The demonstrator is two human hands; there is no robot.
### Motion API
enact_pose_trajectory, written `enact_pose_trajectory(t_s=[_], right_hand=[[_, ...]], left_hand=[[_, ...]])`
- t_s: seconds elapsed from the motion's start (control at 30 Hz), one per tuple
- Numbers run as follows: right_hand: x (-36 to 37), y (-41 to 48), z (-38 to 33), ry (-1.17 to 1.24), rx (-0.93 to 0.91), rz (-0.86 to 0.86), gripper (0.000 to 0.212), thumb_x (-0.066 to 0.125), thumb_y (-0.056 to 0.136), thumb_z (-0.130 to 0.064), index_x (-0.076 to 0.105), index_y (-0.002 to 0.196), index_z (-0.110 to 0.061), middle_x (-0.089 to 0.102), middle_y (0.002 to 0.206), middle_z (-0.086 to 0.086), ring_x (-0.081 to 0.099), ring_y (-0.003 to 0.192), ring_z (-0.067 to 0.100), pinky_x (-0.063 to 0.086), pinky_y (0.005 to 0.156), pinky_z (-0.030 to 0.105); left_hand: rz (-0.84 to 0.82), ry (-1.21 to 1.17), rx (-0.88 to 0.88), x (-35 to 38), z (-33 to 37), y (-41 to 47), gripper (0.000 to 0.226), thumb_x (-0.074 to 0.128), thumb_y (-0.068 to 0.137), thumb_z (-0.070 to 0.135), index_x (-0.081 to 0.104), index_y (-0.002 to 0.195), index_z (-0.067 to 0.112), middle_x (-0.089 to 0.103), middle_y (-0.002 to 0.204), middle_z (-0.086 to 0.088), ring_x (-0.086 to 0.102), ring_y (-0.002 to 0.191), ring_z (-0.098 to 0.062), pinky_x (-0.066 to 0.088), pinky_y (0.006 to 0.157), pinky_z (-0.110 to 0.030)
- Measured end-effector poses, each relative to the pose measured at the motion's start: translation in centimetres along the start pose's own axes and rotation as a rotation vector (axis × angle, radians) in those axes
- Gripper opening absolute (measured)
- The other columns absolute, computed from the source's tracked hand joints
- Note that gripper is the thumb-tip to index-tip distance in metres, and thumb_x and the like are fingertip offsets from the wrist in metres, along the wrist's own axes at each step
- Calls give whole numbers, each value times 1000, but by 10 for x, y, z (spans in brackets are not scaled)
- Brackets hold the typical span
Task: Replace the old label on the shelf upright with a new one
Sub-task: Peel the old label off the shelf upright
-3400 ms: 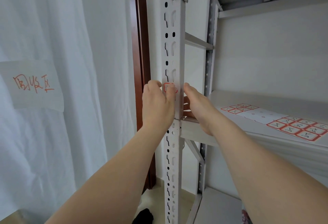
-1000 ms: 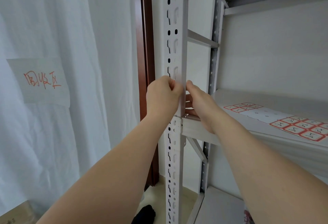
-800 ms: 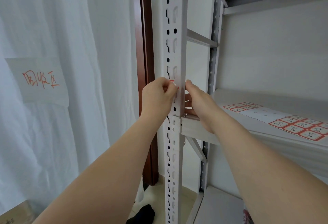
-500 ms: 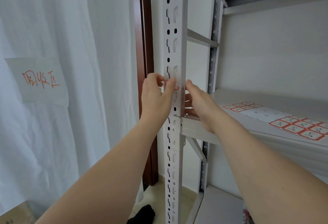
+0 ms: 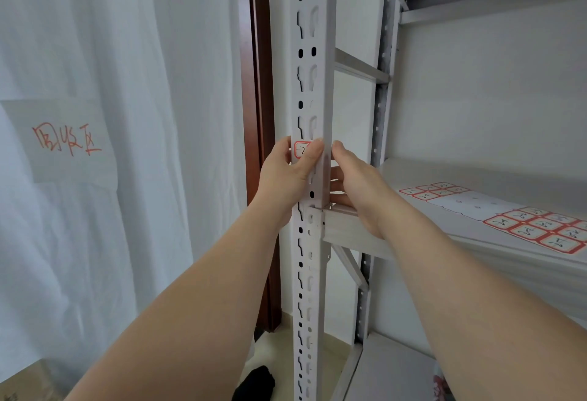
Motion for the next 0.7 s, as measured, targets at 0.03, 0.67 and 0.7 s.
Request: enact_pose_trajectory(t_s=[0.03, 0.67, 0.7], right_hand=[[0, -1, 0, 2, -1, -3, 50, 25, 97, -53, 55, 127, -27, 64, 121, 0, 60, 111, 20, 47, 97, 38], [-2, 4, 6, -13, 28, 26, 58, 27, 89, -62, 53, 130, -30, 57, 134, 1, 52, 124, 23, 39, 107, 49], [-2, 4, 5, -10, 25, 25, 57, 27, 90, -61, 54, 129, -30, 58, 133, 1, 53, 123, 23, 40, 107, 48]], left_hand=[[-8, -18, 0, 1, 0, -1, 31, 67, 83, 45, 60, 98, 19, 68, 95, -2, 64, 86, -16, 54, 90, -45], [44, 51, 24, 1, 6, 1, 42, 57, 87, 53, 40, 76, 17, 44, 61, 12, 40, 50, -2, 36, 49, -14], [58, 49, 36, 1, 5, 2, 42, 57, 87, 53, 40, 78, 16, 43, 61, 9, 39, 50, -4, 35, 49, -15]])
Point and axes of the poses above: each hand's wrist, its own y-axis towards the middle knuckle, its own x-axis out of the palm, z = x × y, the point moved 9 cm from there along y, towards the middle knuckle
